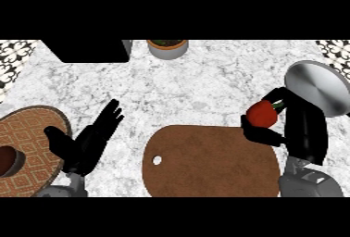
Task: Pick the bell pepper from the cutting board and place it in the pan
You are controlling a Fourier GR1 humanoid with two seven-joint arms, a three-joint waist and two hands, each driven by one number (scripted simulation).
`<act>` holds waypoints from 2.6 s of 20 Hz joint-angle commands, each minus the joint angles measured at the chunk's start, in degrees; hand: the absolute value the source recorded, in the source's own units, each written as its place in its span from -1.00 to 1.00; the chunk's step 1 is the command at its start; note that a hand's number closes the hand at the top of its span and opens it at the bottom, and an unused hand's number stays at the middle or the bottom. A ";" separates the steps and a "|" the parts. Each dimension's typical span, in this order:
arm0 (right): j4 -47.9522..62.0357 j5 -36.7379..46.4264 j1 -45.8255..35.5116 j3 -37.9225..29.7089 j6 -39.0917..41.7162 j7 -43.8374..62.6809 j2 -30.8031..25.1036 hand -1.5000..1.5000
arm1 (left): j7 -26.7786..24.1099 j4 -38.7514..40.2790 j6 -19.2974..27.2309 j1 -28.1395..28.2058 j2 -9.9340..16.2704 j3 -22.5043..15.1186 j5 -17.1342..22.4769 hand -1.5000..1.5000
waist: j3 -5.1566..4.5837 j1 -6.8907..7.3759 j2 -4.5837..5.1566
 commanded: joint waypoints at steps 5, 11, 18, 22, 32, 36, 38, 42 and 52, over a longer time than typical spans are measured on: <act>15.64 -17.97 -5.49 -17.77 -5.38 -13.30 -7.72 1.00 | 1.78 -1.23 1.92 -1.59 -2.88 -2.06 -2.14 0.00 | -0.03 0.91 0.18; 36.64 -11.31 -13.87 -20.81 -15.65 -20.56 -14.27 1.00 | 0.82 -0.80 0.38 -0.36 -2.44 -2.39 -3.00 0.00 | -0.01 1.86 0.41; 58.04 -14.16 -23.23 -28.51 -30.52 -30.08 -19.30 1.00 | 2.18 2.56 0.37 -5.73 -3.53 -0.54 -2.20 0.00 | 0.06 2.25 0.76; 66.45 -19.73 -25.18 -34.64 -35.42 -37.55 -23.84 1.00 | 1.36 2.15 -1.41 -4.58 -1.89 0.54 -1.51 0.00 | 0.21 2.97 1.23; 82.53 -23.45 -31.58 -39.86 -36.15 -48.00 -33.19 1.00 | 0.06 1.17 -3.66 -2.58 -1.74 -0.10 -0.98 0.00 | 0.32 4.69 1.80; 90.21 -19.13 -29.36 -37.82 -31.69 -39.56 -37.44 -1.00 | -0.45 0.69 -3.79 -3.22 -2.22 -0.99 -1.51 0.00 | 0.25 6.30 2.73; 92.37 -17.92 -30.50 -36.59 -29.96 -38.08 -37.59 -1.00 | 0.27 0.41 -3.11 -4.33 -2.62 -1.60 -2.30 0.00 | 0.35 6.54 2.73; 93.15 -20.32 -31.36 -38.54 -28.07 -40.34 -36.70 -1.00 | -0.71 1.82 -2.66 -4.10 -3.23 -1.55 -2.79 0.00 | 0.56 6.14 2.69; 90.22 -37.14 -33.18 -52.97 -16.08 -54.94 -36.57 -1.00 | 0.60 1.68 -2.30 -4.88 -3.21 0.00 -1.49 0.00 | 0.70 3.75 2.04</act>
